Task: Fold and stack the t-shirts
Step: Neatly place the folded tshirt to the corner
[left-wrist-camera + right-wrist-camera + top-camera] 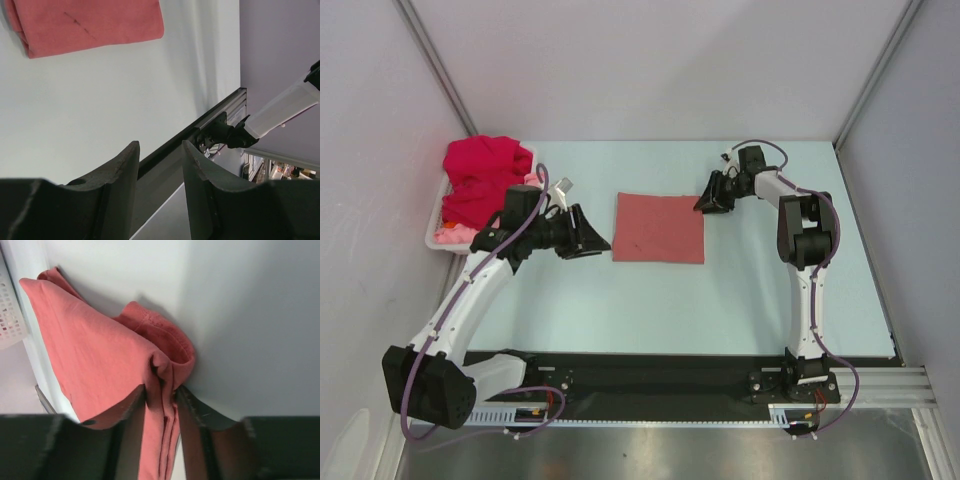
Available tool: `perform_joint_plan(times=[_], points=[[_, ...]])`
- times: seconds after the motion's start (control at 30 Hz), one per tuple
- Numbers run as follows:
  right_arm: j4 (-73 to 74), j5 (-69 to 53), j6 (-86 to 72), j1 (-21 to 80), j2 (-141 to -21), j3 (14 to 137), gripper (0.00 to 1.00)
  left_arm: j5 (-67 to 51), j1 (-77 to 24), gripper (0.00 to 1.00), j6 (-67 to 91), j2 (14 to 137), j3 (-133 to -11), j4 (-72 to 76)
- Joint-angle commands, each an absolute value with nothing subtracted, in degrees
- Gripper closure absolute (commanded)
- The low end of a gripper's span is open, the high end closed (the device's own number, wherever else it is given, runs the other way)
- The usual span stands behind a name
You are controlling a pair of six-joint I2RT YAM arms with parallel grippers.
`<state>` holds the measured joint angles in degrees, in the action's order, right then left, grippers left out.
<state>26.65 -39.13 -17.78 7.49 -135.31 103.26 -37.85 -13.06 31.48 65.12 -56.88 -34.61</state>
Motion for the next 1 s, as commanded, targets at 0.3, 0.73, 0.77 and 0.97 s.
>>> perform_joint_plan(times=[0.3, 0.73, 0.77, 0.97], points=[[27.15, -33.16, -18.8, 8.53, -132.55, 100.11, 1.0, -40.25, -12.57, 0.55, 31.47, 67.5, -60.21, -31.29], [40.25, -11.35, -17.94, 2.82, -120.94, 91.4, 1.0, -42.45, -11.25, 0.55, 31.99, 69.78, -53.7, -23.82], [40.43, -9.77, -17.49, 1.94, -120.94, 92.28, 1.0, -42.54, -11.25, 0.55, 31.99, 70.13, -53.88, -23.56], [36.57, 4.12, -15.21, -5.62, -127.41, 105.52, 1.0, -43.24, -11.25, 0.55, 32.52, 74.08, -54.67, -19.52]])
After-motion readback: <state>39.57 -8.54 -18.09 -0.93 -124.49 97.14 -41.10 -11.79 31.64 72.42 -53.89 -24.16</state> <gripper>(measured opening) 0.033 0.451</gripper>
